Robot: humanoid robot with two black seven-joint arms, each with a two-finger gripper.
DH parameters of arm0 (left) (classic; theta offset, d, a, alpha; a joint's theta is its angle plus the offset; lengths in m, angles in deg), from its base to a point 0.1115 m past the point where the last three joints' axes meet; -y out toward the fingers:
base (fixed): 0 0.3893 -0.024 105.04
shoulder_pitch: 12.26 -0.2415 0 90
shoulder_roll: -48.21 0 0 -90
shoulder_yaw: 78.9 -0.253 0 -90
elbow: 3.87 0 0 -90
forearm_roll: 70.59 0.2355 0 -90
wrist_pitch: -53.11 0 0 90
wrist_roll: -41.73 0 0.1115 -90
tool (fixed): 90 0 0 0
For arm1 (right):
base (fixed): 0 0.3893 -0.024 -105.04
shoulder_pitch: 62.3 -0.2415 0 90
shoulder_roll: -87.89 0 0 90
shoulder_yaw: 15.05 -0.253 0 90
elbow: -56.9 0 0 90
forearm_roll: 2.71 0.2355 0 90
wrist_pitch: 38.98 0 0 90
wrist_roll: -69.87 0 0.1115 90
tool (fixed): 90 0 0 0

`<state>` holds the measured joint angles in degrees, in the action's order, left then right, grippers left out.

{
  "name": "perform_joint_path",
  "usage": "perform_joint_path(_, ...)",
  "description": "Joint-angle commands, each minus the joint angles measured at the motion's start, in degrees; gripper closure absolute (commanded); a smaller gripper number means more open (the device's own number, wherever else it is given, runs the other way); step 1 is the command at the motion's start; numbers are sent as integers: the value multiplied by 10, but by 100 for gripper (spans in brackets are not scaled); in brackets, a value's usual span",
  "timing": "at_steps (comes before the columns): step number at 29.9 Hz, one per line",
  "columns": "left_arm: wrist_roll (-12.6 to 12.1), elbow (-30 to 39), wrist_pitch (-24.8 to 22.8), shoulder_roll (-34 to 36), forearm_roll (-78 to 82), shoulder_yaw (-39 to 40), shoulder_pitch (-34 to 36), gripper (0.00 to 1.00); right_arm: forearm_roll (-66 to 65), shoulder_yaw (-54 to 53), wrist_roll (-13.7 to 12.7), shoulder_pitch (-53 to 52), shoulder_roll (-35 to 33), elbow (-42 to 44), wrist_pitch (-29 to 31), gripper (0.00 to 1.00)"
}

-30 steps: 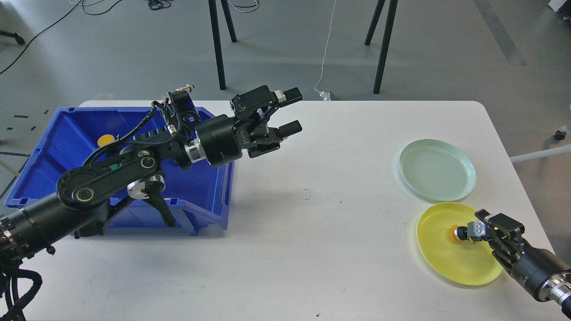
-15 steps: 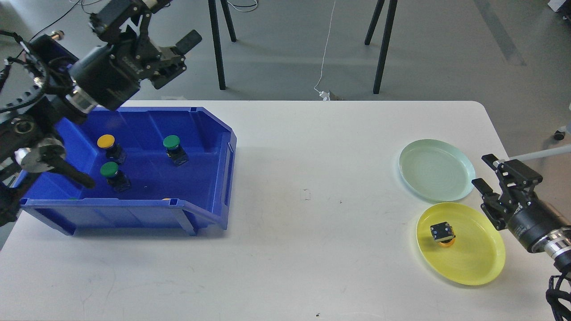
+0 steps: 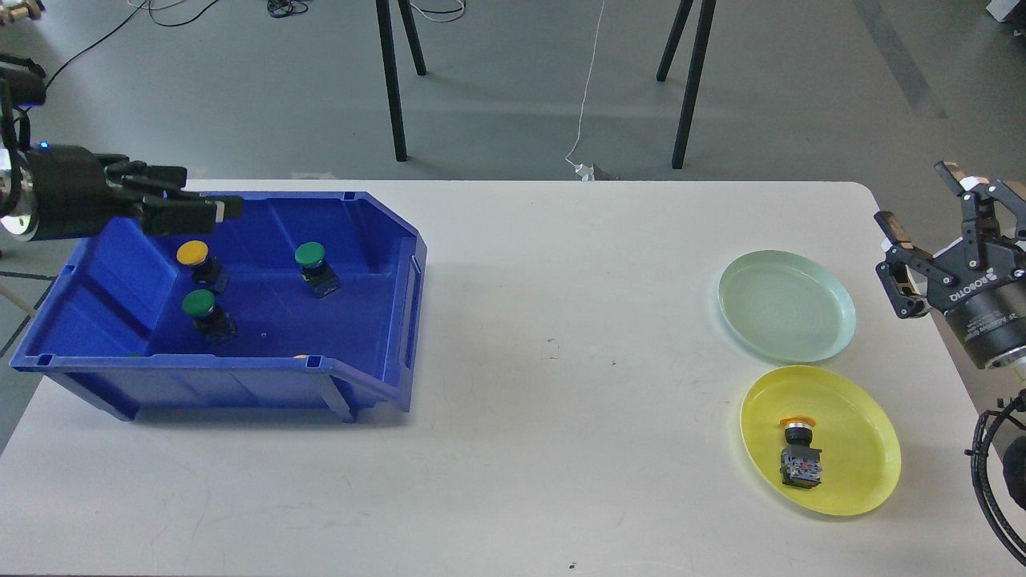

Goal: Pass button and place on color plate
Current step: 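Reach the left gripper into the bin and grasp a green-capped button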

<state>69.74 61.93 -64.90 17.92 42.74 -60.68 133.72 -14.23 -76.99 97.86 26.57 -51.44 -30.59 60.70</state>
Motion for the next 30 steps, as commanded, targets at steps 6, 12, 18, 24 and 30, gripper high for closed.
perform_joint_path(6, 0, -112, 0, -86, 117, -10, -29, 3, 1, 1, 0, 10, -2, 17, 12, 28)
perform_joint_path(12, 0, -129, 0, -105, 117, -11, -34, 3, 1, 1, 0, 14, -2, 17, 15, 28)
perform_joint_path(18, 0, -130, 0, -107, 117, -10, -49, 4, 1, 1, 0, 13, -2, 18, 17, 28)
perform_joint_path(24, 0, -148, 0, -122, 117, -10, -61, 8, 1, 1, 0, 14, -2, 21, 19, 28)
perform_joint_path(30, 0, -153, 0, -123, 117, -9, -61, 19, 1, 3, 0, 14, -2, 21, 19, 28)
